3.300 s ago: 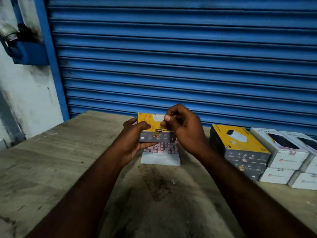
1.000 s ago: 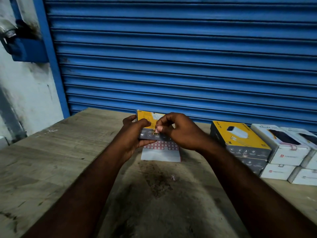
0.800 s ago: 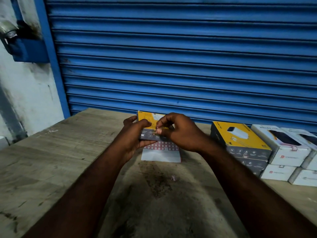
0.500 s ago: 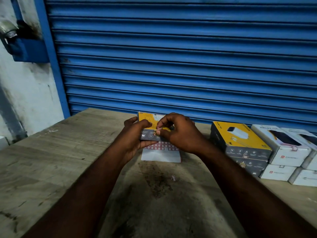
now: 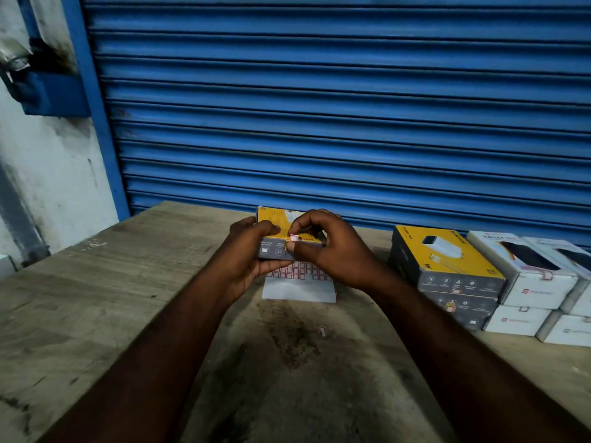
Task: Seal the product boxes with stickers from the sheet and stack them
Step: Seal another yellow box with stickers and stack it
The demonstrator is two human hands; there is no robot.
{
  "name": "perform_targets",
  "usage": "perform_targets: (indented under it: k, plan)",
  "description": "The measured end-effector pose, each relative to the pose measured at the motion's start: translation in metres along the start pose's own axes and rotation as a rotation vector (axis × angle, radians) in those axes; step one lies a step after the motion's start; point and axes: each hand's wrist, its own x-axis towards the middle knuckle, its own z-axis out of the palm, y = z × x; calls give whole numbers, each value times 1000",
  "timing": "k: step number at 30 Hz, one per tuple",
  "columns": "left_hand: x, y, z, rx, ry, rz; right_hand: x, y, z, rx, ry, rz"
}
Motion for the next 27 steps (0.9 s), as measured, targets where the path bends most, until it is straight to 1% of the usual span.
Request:
perform_targets:
  k: [3, 5, 6, 7, 10, 11, 13, 14, 16, 18, 19, 21, 23, 25, 27]
  plan:
    - [0, 1, 0, -21, -16, 24, -1, 1, 1, 42, 52, 67]
    - [-2, 2, 2, -37, -42, 49, 2, 4, 0, 57, 90, 193]
    - [-3, 2, 3, -47, -53, 65, 4, 5, 0, 102, 111, 268]
    - [-4, 2, 4, -48, -56, 81, 6, 6, -1, 193, 119, 347]
    - [-10, 1, 9, 1, -81, 134, 9, 4, -4, 697, 70, 569]
    - [-12, 1, 11, 23, -95, 151, 9, 0, -5, 806, 41, 608]
    - [-14, 0, 15, 44, -117, 165, 7, 0, -9, 900, -18, 604]
    - [-15, 0, 16, 41, -129, 156, 8, 2, -11, 922, -30, 593]
    - [-16, -2, 18, 25, -151, 125, 8, 5, -13, 904, 3, 589]
    - [-15, -2, 19, 2, -143, 107, 8, 8, -11, 885, 24, 572]
    - [-14, -2, 18, -7, -130, 108, 7, 7, -9, 869, 5, 546]
    - [-11, -1, 15, -28, -103, 112, 6, 8, -7, 745, -68, 499]
    - [-10, -1, 11, -36, -86, 123, 7, 10, -3, 620, -92, 472]
    - [-10, -1, 11, -33, -80, 132, 8, 11, 4, 584, -21, 504]
    - [-9, -3, 13, -27, -79, 112, 8, 13, 8, 628, 110, 579]
